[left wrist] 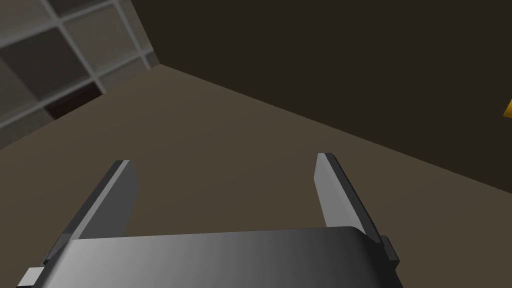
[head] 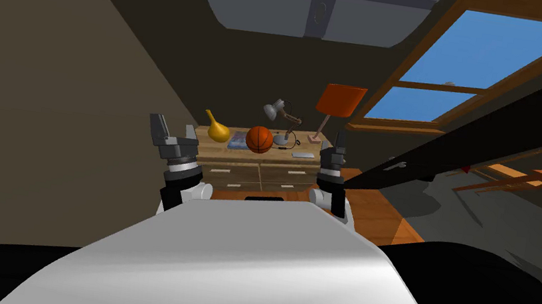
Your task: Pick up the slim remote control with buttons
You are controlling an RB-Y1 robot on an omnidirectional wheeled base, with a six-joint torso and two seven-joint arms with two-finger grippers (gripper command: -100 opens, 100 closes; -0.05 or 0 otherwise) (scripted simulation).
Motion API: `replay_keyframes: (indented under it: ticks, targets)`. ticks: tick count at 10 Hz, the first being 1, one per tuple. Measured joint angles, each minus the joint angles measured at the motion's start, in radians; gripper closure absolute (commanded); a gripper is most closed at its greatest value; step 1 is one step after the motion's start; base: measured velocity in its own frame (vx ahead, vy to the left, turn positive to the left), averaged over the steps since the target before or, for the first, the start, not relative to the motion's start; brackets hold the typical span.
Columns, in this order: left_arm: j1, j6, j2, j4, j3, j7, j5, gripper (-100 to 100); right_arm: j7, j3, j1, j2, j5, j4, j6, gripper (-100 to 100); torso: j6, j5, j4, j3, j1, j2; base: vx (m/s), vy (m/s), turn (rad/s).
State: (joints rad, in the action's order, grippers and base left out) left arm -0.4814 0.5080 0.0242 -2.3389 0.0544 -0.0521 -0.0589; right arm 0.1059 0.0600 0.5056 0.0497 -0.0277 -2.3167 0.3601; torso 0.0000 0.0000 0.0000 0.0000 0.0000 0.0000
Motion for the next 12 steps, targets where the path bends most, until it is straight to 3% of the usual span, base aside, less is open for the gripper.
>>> replay_keyframes:
  ticks: [4,12]
  targets:
    - [0.000,0.000,0.000,0.000,0.000,0.000,0.000,0,-0.013,-0.037,0.025,0.114,0.023,0.062,0.045,-100,0.000,0.001,0.003,0.008,0.003,0.013,-0.196,0.043,0.078]
    - [0.000,0.000,0.000,0.000,0.000,0.000,0.000,0,-0.037,-0.112,0.066,0.340,0.081,0.201,0.109,-100,0.000,0.000,0.002,0.004,0.001,0.007,-0.113,0.032,0.114]
